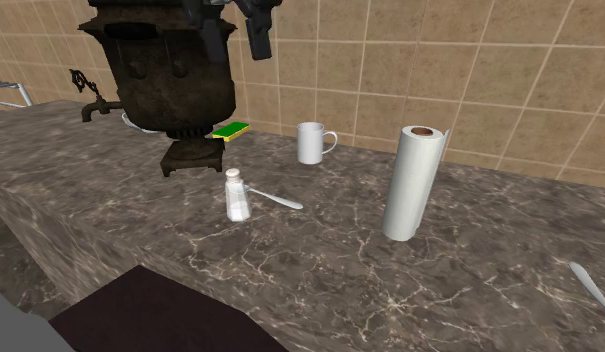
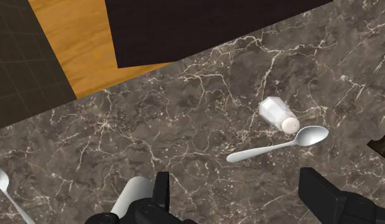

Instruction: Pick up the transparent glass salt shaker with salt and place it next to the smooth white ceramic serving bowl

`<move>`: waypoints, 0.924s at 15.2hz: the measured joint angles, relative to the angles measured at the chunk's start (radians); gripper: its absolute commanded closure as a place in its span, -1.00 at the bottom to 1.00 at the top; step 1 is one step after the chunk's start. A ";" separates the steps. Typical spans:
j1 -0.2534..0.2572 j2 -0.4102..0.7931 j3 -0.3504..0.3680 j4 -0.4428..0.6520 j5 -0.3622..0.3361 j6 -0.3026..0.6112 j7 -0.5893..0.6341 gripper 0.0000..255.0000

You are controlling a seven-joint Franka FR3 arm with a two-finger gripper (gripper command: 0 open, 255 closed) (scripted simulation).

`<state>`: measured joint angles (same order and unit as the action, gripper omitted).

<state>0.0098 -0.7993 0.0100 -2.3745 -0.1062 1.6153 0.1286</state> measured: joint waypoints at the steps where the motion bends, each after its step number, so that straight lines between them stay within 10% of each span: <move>1: 0.000 0.000 0.000 0.000 0.000 0.000 0.000 -1.00; 14: 0.051 0.115 0.055 -0.274 0.169 0.381 0.163 -1.00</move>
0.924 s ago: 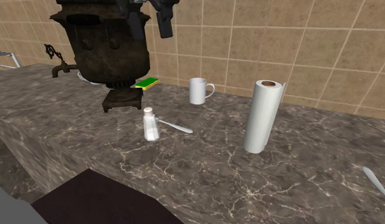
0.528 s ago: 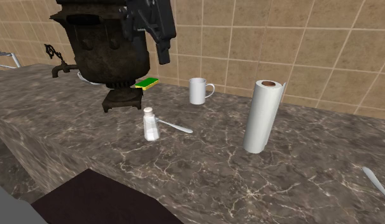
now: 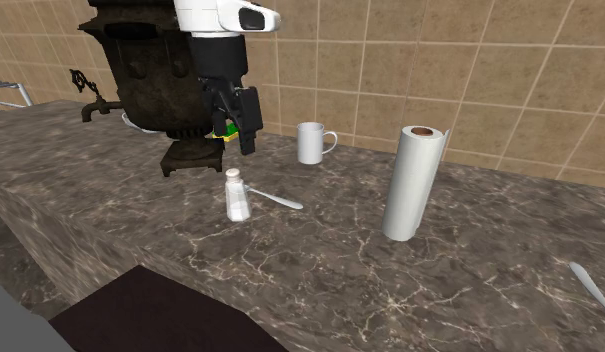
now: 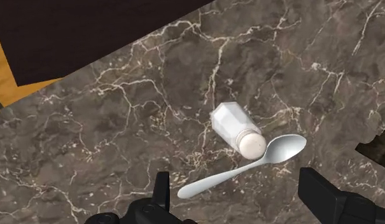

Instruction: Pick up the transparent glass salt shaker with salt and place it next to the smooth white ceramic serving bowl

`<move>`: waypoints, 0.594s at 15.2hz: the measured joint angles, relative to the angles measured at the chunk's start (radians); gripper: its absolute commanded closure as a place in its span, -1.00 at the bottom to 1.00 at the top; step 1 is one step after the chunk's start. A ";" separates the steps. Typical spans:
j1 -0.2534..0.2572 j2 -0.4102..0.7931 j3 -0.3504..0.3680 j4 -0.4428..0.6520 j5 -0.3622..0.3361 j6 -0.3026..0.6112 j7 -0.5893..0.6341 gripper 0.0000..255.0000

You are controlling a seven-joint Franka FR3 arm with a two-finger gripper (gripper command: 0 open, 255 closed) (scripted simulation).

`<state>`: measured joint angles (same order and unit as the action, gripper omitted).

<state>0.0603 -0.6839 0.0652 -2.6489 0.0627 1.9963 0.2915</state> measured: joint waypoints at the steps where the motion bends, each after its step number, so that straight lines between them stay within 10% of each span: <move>1: 0.009 0.016 0.009 -0.016 0.018 0.033 0.015 -1.00; 9: 0.038 0.136 0.034 -0.101 0.085 0.244 0.047 -1.00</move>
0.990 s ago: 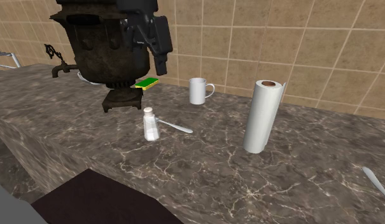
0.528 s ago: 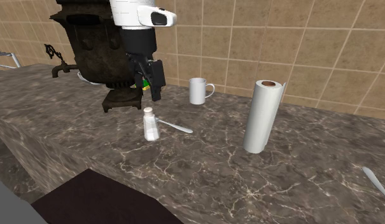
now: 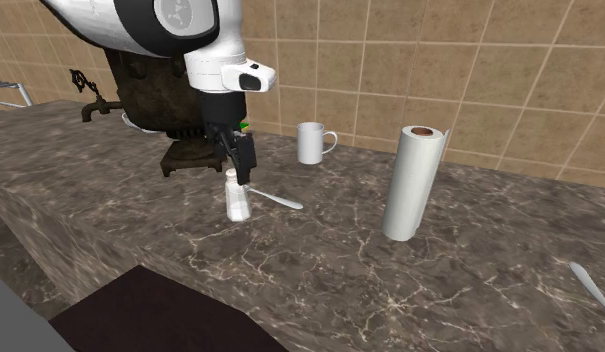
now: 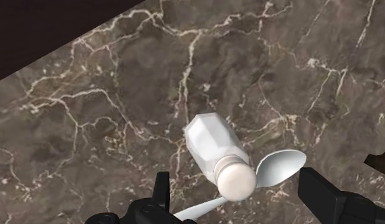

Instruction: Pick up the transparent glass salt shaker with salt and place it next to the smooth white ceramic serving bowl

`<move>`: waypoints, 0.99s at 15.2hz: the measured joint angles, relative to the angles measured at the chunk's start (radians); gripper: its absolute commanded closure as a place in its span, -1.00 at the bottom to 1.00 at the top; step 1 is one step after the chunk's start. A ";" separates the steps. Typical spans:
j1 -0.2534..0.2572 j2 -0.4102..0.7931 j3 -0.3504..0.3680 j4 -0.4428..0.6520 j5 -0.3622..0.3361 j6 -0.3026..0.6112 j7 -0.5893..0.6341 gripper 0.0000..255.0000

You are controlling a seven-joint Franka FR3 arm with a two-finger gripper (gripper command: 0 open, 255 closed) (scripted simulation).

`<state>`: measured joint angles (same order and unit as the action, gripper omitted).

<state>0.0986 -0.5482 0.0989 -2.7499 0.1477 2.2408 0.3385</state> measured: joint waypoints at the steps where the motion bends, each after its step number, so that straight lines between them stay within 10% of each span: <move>1: 0.001 0.011 0.001 -0.007 0.002 0.018 -0.001 -1.00; 9: 0.003 0.038 0.005 -0.026 0.007 0.064 -0.002 -1.00; 10: 0.003 0.038 0.005 -0.026 0.007 0.064 -0.002 1.00; 15: 0.003 0.037 0.005 -0.025 0.007 0.064 -0.002 1.00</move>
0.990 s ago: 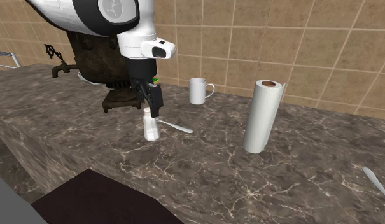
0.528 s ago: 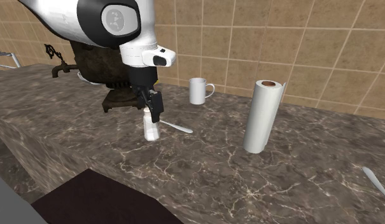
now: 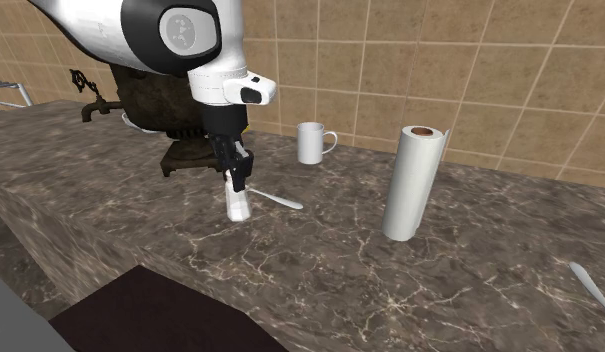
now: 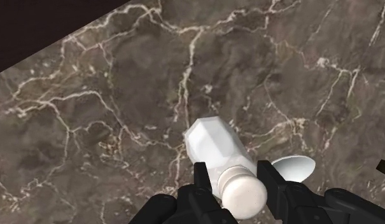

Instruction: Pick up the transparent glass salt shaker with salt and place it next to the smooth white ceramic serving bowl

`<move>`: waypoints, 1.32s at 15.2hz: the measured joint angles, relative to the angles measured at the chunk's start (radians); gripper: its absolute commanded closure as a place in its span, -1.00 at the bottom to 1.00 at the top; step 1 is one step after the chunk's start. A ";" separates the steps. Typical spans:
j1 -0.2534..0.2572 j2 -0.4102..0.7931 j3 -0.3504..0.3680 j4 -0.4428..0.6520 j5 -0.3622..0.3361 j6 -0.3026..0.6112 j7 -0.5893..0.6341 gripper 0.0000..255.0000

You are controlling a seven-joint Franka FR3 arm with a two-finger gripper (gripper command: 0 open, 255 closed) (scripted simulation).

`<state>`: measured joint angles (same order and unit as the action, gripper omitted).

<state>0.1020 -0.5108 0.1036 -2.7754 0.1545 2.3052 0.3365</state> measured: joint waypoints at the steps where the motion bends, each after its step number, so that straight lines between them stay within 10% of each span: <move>1: 0.000 0.000 0.000 0.000 0.000 0.000 0.000 1.00; 20: -0.007 -0.107 -0.011 0.122 -0.019 -0.229 0.016 1.00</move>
<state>0.0950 -0.6175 0.0925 -2.6533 0.1355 2.0765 0.3526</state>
